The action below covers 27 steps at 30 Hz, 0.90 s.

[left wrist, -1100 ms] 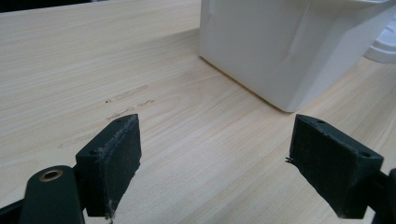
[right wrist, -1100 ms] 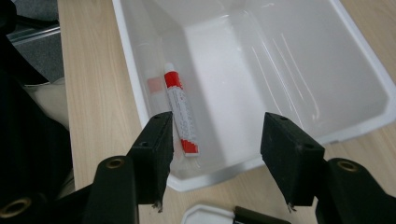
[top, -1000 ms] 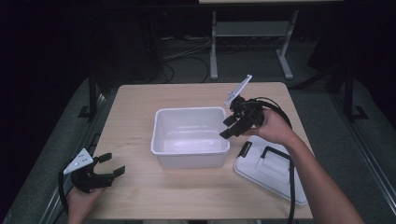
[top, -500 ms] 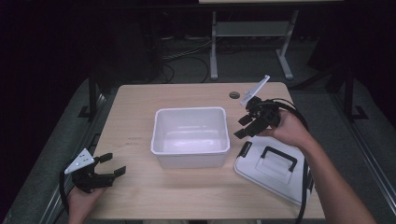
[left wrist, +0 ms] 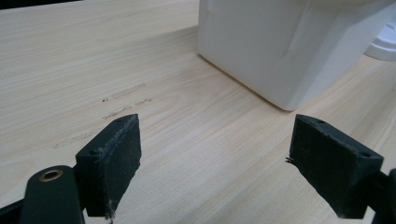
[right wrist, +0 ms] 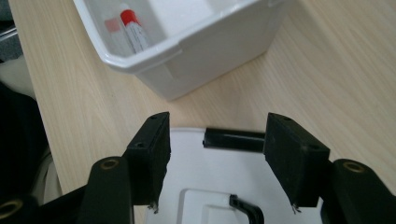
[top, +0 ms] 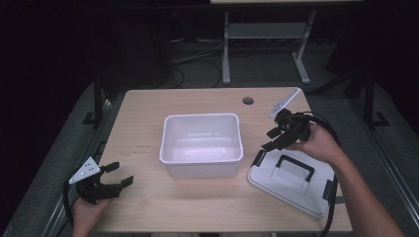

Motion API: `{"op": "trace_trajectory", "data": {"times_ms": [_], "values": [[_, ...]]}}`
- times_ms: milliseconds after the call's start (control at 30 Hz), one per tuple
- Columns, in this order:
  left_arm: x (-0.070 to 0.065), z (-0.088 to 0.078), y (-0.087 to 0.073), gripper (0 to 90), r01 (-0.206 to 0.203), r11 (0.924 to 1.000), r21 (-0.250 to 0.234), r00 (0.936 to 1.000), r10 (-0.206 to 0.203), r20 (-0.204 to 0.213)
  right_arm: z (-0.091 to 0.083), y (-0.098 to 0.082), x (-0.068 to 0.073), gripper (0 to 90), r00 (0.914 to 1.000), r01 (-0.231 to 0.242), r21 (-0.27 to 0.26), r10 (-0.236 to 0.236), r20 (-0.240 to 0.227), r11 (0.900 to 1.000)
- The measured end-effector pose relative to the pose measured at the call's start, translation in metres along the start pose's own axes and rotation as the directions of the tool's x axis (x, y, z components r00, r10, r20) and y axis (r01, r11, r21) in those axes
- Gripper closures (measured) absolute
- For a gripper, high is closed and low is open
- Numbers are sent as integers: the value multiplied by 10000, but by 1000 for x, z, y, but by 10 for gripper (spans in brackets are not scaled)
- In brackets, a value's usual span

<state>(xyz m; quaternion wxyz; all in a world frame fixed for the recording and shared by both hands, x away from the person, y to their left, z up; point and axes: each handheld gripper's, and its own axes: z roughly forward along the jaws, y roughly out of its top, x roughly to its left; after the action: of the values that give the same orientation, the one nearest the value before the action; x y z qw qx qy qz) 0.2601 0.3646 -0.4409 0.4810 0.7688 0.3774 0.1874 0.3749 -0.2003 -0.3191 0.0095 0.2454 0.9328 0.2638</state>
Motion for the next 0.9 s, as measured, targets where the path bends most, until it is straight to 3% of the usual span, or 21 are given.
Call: {"op": "trace_trajectory", "data": {"times_ms": [900], "values": [[0, 1, -1, 160, 41, 10000, 31, 10000, -41, -13, 6, -69, -17, 410, 9920, -1226, 348, 1215, 333, 9918]]}}
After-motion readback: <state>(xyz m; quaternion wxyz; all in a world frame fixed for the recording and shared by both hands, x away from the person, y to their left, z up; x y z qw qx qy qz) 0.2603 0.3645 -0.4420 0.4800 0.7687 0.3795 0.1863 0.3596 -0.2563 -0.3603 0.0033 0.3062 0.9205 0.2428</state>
